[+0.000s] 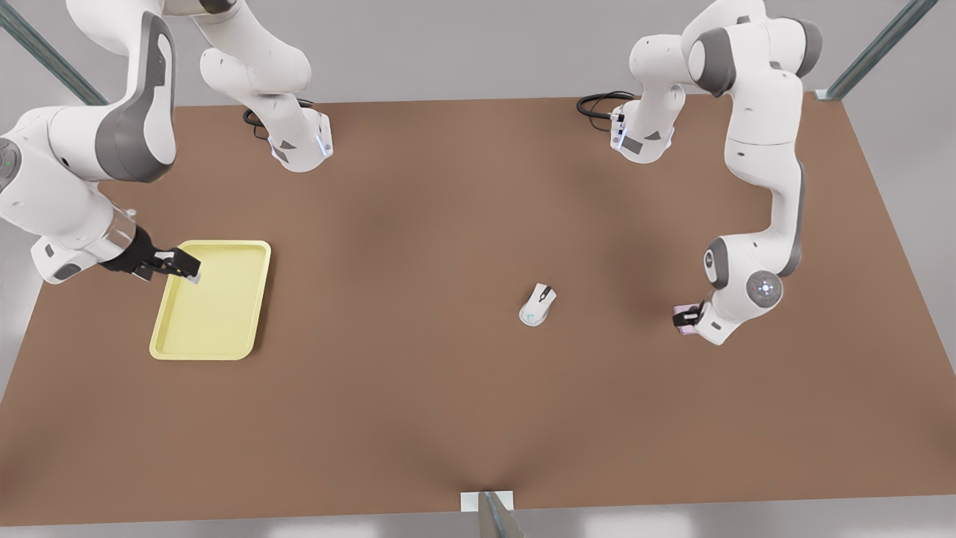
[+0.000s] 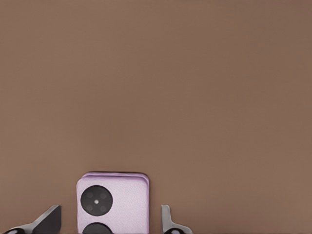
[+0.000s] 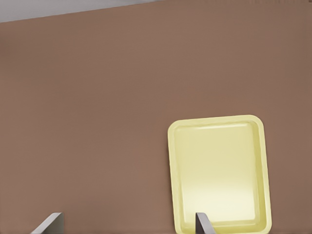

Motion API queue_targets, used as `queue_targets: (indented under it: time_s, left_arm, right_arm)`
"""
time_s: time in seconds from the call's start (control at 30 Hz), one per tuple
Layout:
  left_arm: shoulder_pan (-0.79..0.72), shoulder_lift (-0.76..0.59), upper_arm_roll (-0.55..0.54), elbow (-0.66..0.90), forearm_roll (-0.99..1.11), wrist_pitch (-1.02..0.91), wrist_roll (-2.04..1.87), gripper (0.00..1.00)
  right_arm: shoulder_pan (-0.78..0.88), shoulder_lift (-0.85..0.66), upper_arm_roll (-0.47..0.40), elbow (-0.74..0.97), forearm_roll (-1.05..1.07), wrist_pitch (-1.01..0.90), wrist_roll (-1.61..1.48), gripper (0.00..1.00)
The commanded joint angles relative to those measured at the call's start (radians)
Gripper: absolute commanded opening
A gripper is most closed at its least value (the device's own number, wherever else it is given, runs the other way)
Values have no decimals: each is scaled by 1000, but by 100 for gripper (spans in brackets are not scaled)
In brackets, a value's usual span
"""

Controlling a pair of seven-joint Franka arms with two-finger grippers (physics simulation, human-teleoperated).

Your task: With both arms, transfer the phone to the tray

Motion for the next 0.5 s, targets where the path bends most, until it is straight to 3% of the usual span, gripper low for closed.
queue_targets:
  time_s: [0.0,0.47]
  left_arm:
    - [0,15,1,-2,4,103,-43,100]
    - [8,46,1,-25,4,113,10,100]
  right_arm:
    - [4,1,0,1,1,7,5,100]
    - [3,1,-2,1,2,7,4,100]
